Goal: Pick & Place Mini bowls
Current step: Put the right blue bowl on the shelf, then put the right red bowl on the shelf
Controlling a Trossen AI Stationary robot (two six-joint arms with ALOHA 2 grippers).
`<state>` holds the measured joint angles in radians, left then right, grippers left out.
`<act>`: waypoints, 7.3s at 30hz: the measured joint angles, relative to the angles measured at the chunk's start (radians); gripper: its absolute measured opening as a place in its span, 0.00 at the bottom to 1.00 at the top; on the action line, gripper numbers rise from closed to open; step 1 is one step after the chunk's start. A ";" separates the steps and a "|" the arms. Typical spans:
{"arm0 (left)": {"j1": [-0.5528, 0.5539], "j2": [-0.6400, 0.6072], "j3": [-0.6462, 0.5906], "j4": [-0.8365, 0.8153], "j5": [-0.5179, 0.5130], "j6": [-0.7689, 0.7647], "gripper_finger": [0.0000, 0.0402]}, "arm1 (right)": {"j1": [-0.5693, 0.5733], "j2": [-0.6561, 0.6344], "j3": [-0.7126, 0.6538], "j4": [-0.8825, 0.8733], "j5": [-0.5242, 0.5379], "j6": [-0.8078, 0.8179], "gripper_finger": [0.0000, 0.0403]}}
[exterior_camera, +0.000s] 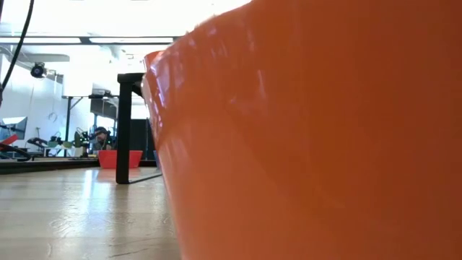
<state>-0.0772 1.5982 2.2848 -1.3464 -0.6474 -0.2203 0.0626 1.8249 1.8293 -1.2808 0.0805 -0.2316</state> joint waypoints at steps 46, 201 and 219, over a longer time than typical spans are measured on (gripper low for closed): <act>0.000 0.000 0.000 0.000 -0.001 0.000 0.00 | 0.018 0.113 0.076 0.012 -0.130 -0.068 0.22; 0.002 0.000 0.000 -0.046 -0.001 0.121 0.00 | 0.532 -0.830 -0.853 0.337 -0.200 1.329 0.02; 0.001 0.000 0.000 -0.045 -0.001 0.117 0.00 | -0.102 -0.714 -0.542 0.007 -0.206 0.941 0.02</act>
<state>-0.0758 1.5986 2.2845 -1.3918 -0.6480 -0.1028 -0.0395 1.1112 1.2868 -1.2743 -0.1256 0.7098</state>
